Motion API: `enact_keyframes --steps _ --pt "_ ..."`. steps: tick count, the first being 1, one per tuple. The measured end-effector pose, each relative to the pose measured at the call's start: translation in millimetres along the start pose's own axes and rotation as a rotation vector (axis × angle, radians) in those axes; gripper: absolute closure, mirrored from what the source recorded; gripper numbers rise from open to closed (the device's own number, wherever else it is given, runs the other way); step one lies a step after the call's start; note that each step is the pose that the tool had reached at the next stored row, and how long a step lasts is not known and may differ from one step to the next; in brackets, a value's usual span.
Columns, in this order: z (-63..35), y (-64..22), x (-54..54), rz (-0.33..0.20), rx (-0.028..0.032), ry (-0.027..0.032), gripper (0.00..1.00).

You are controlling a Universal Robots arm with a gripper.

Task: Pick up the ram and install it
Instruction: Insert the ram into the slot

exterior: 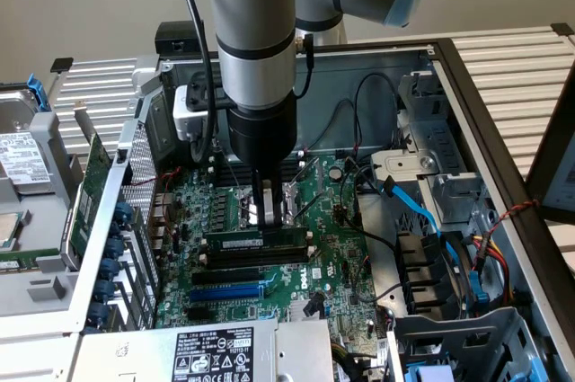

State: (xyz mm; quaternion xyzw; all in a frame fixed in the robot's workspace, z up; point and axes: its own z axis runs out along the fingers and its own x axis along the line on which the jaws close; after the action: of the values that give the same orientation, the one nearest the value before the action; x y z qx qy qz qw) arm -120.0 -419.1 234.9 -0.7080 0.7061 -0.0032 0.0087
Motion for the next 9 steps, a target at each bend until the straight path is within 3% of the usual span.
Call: enact_keyframes --steps 9 --pt "1.9 0.2 -0.4 0.0 0.0013 0.0 0.86"
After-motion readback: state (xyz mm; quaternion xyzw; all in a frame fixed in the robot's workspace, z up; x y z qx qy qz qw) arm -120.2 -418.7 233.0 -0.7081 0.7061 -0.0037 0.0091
